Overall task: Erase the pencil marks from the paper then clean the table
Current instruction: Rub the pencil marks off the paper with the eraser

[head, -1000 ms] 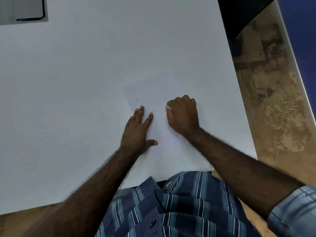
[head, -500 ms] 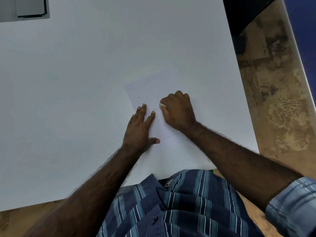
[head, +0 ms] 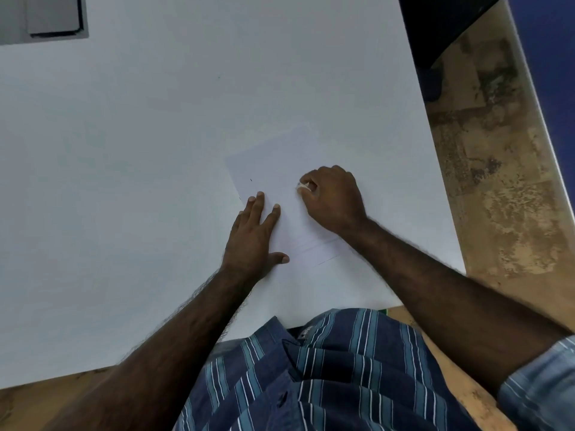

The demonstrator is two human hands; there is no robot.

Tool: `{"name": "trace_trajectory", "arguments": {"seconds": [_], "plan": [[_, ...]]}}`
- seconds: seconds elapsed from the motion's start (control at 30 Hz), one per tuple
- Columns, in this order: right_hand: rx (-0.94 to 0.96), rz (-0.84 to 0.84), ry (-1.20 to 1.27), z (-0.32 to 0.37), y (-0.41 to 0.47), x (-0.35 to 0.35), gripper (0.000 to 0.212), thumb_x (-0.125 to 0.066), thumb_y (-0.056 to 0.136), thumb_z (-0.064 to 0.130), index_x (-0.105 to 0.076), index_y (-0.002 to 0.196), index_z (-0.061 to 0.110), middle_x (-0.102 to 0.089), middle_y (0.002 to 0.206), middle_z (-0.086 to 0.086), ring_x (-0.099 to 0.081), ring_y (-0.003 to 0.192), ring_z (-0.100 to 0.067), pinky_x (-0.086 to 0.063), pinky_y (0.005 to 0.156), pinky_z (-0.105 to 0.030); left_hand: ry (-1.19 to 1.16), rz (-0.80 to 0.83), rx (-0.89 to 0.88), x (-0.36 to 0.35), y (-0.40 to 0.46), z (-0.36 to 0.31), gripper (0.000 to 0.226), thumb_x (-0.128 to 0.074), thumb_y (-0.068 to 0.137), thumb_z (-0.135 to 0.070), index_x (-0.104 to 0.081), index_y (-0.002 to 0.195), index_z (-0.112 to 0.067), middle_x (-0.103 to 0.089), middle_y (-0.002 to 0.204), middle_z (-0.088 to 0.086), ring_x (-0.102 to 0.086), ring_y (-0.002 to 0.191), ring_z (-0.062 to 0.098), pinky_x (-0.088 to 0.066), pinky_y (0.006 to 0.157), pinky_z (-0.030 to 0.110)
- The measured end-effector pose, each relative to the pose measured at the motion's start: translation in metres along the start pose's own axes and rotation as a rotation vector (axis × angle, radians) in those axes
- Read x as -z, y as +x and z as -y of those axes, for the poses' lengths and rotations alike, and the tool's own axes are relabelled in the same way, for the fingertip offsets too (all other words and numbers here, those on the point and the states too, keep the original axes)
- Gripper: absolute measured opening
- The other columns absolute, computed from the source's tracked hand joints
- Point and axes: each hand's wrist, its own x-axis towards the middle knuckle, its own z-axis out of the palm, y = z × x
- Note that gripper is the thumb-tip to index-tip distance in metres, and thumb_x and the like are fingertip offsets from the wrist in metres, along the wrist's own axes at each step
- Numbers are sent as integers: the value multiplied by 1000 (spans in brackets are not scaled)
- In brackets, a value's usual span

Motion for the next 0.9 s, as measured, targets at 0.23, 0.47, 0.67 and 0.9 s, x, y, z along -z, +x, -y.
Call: {"name": "trace_trajectory", "arguments": {"seconds": [0.23, 0.47, 0.67, 0.9], "plan": [[30, 8, -73, -15, -45, -3, 3, -73, 95, 27, -75, 94, 24, -69, 86, 4, -60, 85, -29, -48, 77, -44, 30, -28, 3, 4, 1, -6, 110, -79, 82, -55, -15, 165, -20, 5, 172, 12, 5, 159, 28, -12, 129, 42], [11, -38, -38, -15, -51, -9, 8, -71, 98, 26, -77, 101, 22, -73, 94, 2, -62, 86, -28, -51, 75, -45, -38, -61, -52, 5, 20, -27, 101, -74, 89, -48, -14, 165, -19, 0, 172, 11, -1, 160, 27, -18, 125, 39], [-10, -42, -11, -14, -60, -11, 10, -73, 97, 26, -79, 102, 19, -76, 95, 0, -65, 89, -26, -53, 80, -46, 81, 29, -40, 5, 32, -33, 104, -75, 88, -50, -12, 164, -16, 7, 172, 14, 2, 159, 31, -19, 125, 44], [204, 16, -126, -16, -57, -7, 16, -63, 97, 29, -77, 98, 21, -70, 89, -1, -60, 87, -30, -44, 77, -43, 99, 28, -42, 5, 32, -29, 104, -73, 89, -52, -11, 165, -18, 7, 172, 12, 0, 159, 30, -18, 125, 42]]}}
